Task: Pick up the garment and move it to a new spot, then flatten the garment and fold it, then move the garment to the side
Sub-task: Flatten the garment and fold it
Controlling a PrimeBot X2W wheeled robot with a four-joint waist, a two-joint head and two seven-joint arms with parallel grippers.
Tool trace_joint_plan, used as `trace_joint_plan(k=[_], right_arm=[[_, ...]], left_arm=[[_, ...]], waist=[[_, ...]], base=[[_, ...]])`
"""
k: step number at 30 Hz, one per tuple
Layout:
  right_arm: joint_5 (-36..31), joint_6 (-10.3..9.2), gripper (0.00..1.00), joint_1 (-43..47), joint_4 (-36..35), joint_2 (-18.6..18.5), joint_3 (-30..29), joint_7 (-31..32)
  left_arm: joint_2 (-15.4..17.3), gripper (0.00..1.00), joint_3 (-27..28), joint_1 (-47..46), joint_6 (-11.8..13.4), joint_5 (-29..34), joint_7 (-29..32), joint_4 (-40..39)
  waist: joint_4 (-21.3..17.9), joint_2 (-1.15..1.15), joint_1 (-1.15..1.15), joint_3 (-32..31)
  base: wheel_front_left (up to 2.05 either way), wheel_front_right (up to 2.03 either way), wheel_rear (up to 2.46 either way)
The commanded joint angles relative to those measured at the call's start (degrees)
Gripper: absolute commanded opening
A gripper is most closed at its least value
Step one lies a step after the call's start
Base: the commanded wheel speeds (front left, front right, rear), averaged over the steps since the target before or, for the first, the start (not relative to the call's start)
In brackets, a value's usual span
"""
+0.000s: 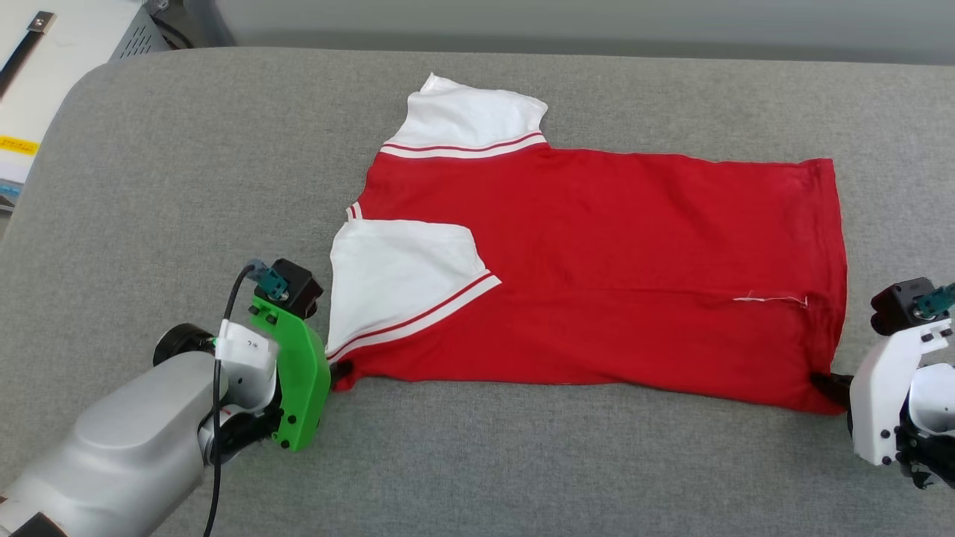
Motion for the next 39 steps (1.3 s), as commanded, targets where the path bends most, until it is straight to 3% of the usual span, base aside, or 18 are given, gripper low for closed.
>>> trace_joint_plan(k=[1, 13, 24, 30, 37, 38, 39], right_arm=[[0.52, -0.05, 0.0, 0.45, 0.44, 0.47, 1.31, -0.63], [4.28, -0.05, 0.0, 4.11, -9.14, -5.33, -1.46, -4.2], [4.04, -0.05, 0.0, 17.08, -15.88, -5.43, -9.67, -3.26], [2.79, -0.05, 0.0, 20.99, -15.42, -2.88, -12.81, -2.07], [1.09, -0.05, 0.0, 20.82, -8.73, 0.79, -13.01, -1.94], [1.16, -0.05, 0.08, 20.74, -8.38, 1.19, -12.79, -2.35], [1.27, -0.05, 0.49, 20.72, -8.25, 1.48, -12.64, -2.76]], left_arm=[[0.13, 0.0, 0.11, 1.27, -0.06, -0.4, -0.16, 0.45], [6.02, 0.0, 0.26, 3.33, 0.22, -1.27, -0.48, -6.53], [9.89, 0.0, -0.65, 10.22, 4.64, -2.02, -1.8, -16.1], [9.26, 0.0, -1.16, 12.74, 6.22, -2.25, -2.01, -16.48], [4.91, 0.0, -1.34, 13.91, 4.03, -3.79, -2.4, -8.47], [4.61, 0.0, -1.18, 13.94, 3.94, -3.8, -2.9, -7.75], [4.49, 0.4, -0.99, 13.96, 3.92, -3.9, -3.27, -7.31]], waist=[[-0.44, 0.0, 0.0, -1.2], [-0.54, 0.0, 0.0, -6.65], [-0.28, 0.0, 0.0, -7.29], [-0.33, 0.0, 0.0, -6.2], [-0.08, 0.0, 0.0, -5.22], [-0.04, 0.0, 0.0, -5.5], [-0.01, 0.0, 0.0, -5.75]], base=[[0.0, 0.0, 0.0], [0.0, 0.0, 0.0], [0.0, 0.0, 0.0], [0.0, 0.0, 0.0], [0.0, 0.0, 0.0], [0.0, 0.0, 0.0], [0.0, 0.0, 0.0]])
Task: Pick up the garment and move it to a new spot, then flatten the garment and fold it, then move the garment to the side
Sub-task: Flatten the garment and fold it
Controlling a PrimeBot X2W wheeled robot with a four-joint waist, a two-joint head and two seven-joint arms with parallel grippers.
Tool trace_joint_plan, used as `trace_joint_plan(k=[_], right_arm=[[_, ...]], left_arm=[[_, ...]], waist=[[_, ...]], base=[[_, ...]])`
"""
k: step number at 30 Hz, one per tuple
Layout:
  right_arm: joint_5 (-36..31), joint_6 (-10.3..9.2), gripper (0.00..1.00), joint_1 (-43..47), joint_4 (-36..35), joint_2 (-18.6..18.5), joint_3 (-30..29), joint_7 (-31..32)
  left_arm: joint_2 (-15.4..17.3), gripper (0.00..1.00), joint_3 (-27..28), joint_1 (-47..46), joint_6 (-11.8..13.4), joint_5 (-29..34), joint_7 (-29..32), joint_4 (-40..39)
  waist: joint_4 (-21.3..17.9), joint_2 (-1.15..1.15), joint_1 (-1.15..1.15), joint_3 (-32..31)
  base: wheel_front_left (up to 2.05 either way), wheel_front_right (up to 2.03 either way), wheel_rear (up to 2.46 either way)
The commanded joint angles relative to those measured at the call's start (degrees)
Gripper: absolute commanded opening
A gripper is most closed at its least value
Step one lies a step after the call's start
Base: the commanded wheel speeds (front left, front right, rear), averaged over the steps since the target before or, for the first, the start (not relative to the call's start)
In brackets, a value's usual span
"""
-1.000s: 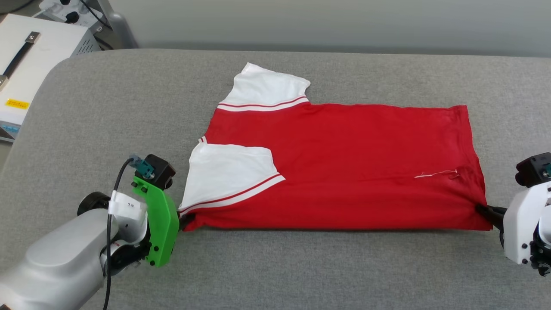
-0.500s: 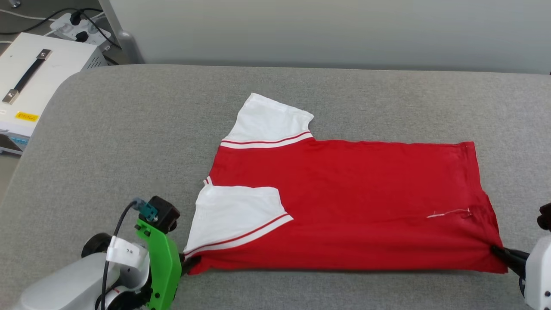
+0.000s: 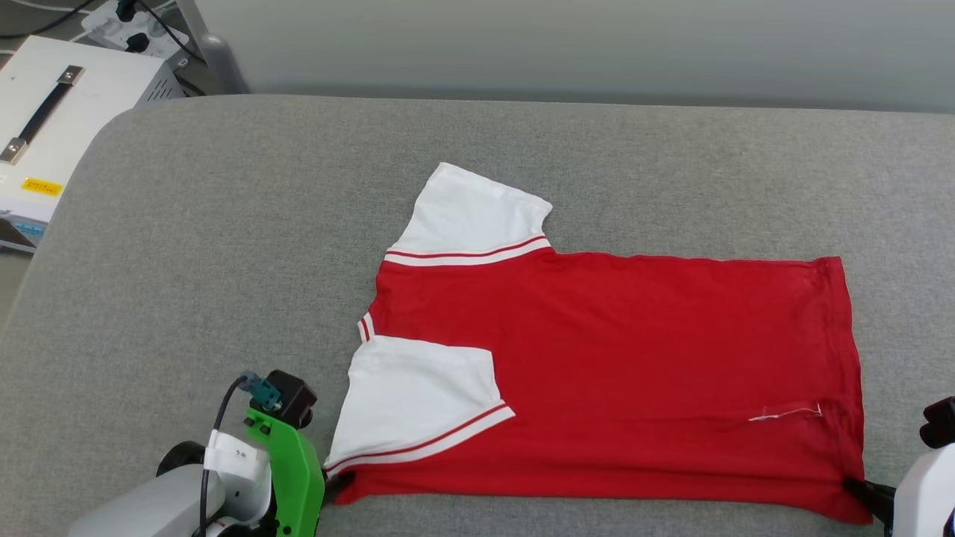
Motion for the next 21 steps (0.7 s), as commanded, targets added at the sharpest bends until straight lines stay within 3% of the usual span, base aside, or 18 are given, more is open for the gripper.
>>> trace_joint_plan(k=[1, 11, 15, 21], right_arm=[[-0.18, -0.06, 1.0, 0.27, 0.46, 0.51, 0.33, -0.96], [-3.64, -0.06, 1.0, -0.33, -4.56, 1.33, -3.64, -11.81], [-6.66, -0.06, 1.0, -1.41, -7.66, 3.34, -6.78, -17.01], [-12.07, -0.06, 1.0, -3.58, -12.22, 7.88, -10.6, -22.92]], left_arm=[[-0.1, 1.0, 0.39, 1.05, -0.09, -0.11, -0.7, 0.97], [3.97, 1.0, 3.98, -3.13, 1.84, 3.33, -6.21, -2.32], [5.38, 1.0, 6.16, -7.04, 3.21, 5.44, -7.9, -3.92], [3.92, 1.0, 9.71, -15.19, 3.99, 7.71, -9.29, -3.4]], waist=[[0.07, 0.0, 0.0, -0.72], [-0.09, 0.0, 0.0, -4.02], [-0.6, 0.0, 0.0, -3.97], [-2.0, 0.0, 0.0, -1.63]], base=[[0.0, 0.0, 0.0], [0.0, 0.0, 0.0], [0.0, 0.0, 0.0], [0.0, 0.0, 0.0]])
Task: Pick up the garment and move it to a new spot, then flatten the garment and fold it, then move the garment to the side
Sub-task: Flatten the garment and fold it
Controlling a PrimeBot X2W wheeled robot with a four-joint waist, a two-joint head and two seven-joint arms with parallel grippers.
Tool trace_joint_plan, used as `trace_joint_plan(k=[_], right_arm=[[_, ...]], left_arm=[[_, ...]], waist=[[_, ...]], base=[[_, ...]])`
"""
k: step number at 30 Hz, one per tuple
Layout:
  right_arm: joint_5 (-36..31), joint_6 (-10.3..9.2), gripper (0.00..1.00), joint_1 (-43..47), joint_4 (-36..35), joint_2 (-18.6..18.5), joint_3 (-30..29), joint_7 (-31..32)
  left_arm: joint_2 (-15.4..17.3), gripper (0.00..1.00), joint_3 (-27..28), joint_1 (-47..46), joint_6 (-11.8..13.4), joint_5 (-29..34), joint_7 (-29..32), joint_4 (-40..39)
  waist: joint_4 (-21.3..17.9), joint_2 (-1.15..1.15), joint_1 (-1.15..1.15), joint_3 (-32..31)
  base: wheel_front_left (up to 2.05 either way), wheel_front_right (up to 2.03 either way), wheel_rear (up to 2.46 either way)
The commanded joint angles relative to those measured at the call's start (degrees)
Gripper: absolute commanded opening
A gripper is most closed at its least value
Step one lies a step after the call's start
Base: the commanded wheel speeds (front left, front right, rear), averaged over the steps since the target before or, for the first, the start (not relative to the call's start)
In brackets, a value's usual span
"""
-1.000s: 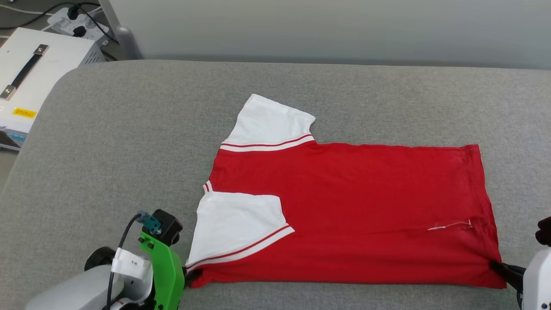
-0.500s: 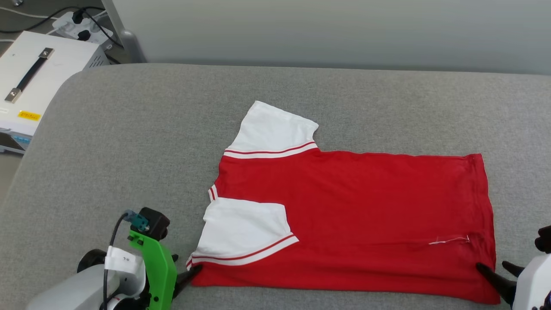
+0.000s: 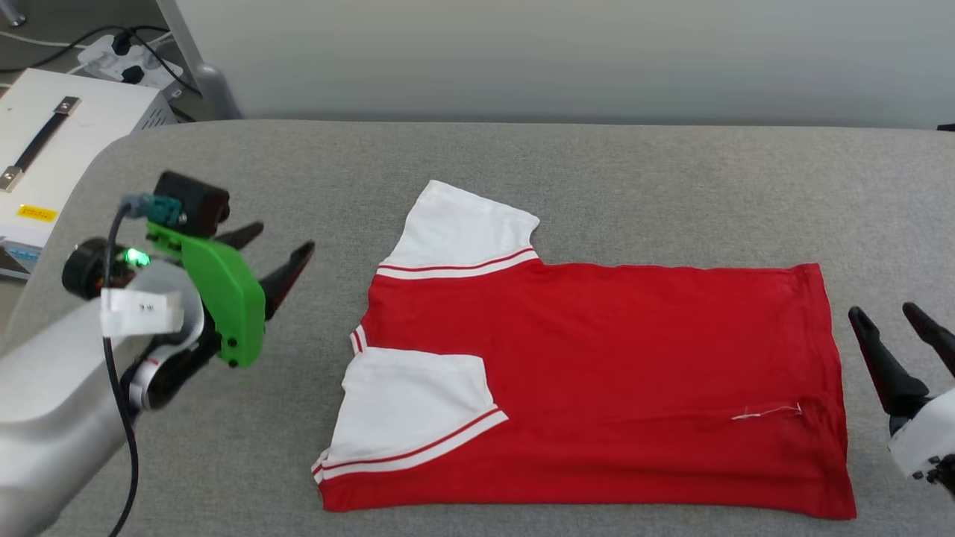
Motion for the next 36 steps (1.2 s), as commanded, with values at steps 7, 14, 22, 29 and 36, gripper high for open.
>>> trace_joint_plan(k=[7, 14, 22, 29, 36], right_arm=[[-5.11, -0.06, 1.0, -4.12, -5.92, 4.38, -0.76, -2.11], [-7.84, -0.06, 1.0, -8.81, -9.16, 6.24, 1.24, -2.72], [-8.56, -0.06, 1.0, -12.89, -9.74, 6.41, 3.13, -3.31], [-8.55, -0.06, 1.0, -15.03, -9.25, 6.62, 4.08, -4.16], [-8.3, -0.06, 1.0, -16.49, -7.53, 6.6, 5.11, -5.27]], left_arm=[[-4.67, 1.0, 4.03, -13.46, -1.7, 1.57, 0.32, 5.87], [-10.86, 1.0, 3.73, -28.45, -6.36, 1.42, 10.0, 17.32], [-13.95, 1.0, -1.27, -35.7, -8.37, -1.2, 25.35, 24.58], [-13.92, 1.0, -5.43, -37.25, -8.47, -3.06, 32.56, 25.78], [-13.01, 0.88, -8.61, -34.86, -8.48, -4.7, 35.31, 26.23]], waist=[[-3.85, 0.0, 0.0, 8.51], [-7.95, 0.0, 0.0, 18.59], [-10.54, 0.0, 0.0, 25.09], [-11.71, 0.0, 0.0, 28.51], [-12.25, 0.0, 0.0, 29.83]], base=[[0.0, 0.0, 0.0], [0.0, 0.0, 0.0], [0.0, 0.0, 0.0], [0.0, 0.0, 0.0], [0.0, 0.0, 0.0]])
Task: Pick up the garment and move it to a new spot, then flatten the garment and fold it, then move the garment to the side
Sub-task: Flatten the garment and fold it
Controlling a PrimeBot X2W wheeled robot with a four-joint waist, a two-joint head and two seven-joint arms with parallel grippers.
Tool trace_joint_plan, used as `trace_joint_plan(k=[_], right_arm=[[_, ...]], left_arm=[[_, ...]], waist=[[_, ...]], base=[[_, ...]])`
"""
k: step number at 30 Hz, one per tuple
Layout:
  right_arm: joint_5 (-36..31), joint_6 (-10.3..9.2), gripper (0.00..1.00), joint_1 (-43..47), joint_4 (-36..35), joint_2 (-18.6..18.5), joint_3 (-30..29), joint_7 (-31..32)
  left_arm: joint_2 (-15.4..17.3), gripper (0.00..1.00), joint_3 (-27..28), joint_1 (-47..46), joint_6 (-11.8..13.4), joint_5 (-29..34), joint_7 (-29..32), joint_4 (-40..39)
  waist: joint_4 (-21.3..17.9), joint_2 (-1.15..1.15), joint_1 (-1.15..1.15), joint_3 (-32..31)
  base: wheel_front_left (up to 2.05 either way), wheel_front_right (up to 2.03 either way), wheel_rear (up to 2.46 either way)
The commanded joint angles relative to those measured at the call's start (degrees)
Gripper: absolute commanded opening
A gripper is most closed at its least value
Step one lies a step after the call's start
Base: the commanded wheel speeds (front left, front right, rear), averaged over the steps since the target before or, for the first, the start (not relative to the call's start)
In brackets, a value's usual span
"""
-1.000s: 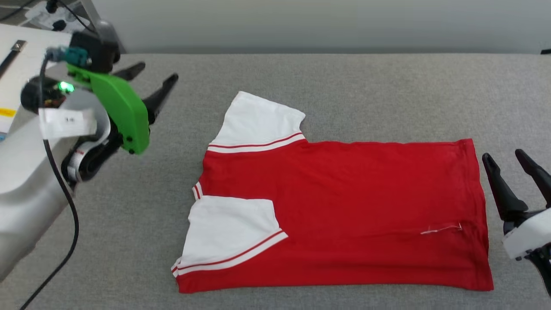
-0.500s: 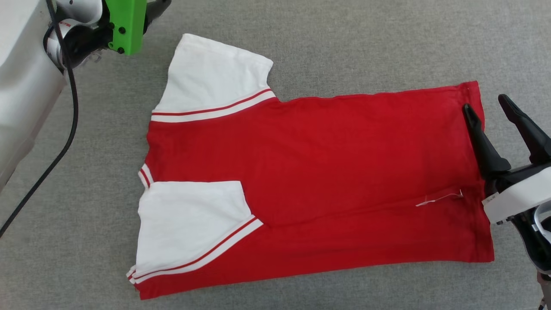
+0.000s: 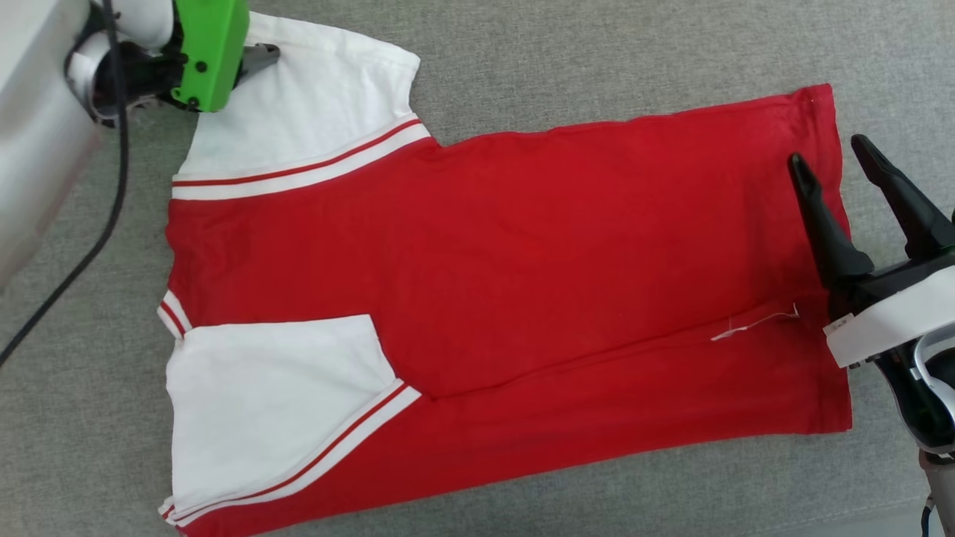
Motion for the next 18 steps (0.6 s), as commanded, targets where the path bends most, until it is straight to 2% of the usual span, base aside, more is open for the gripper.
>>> trace_joint_plan(k=[1, 2, 6, 11, 15, 18], right_arm=[[0.11, -0.05, 1.0, -1.13, 0.46, -0.02, 0.09, -0.49], [0.21, -0.05, 1.0, -1.22, 0.66, -0.11, -0.03, -0.57], [0.48, -0.05, 1.0, -1.94, 1.13, -0.87, -0.78, -0.87], [0.3, -0.05, 1.0, -4.36, 0.66, -4.77, -2.49, 0.99], [1.23, -0.05, 1.0, -7.53, 0.7, -9.91, -2.23, 6.91], [4.92, -0.05, 1.0, -10.46, 1.51, -13.92, -0.7, 14.73]], left_arm=[[-0.16, 0.1, -1.95, 2.41, -0.15, -0.49, 1.1, 0.38], [-0.03, 0.0, -2.21, 2.71, -0.16, -0.55, 1.27, 0.18], [0.47, 0.0, -2.88, 3.28, -0.16, -0.4, -0.65, -0.92], [0.79, 0.0, -3.19, 3.04, -0.16, -0.22, -5.97, -3.24], [1.21, 0.0, -3.55, 3.62, -0.16, 0.05, -10.11, -6.46], [1.42, 0.0, -3.84, 4.18, -0.16, 0.51, -12.68, -8.98]], waist=[[-0.59, 0.0, 0.0, 0.62], [-0.5, 0.0, 0.0, 0.49], [0.24, 0.0, 0.0, -0.88], [1.94, 0.0, 0.0, -4.06], [3.69, 0.0, 0.0, -6.9], [5.14, 0.0, 0.0, -8.62]], base=[[0.0, 0.0, 0.0], [0.0, 0.0, 0.0], [0.0, 0.0, 0.0], [0.0, 0.0, 0.0], [0.0, 0.0, 0.0], [0.0, 0.0, 0.0]])
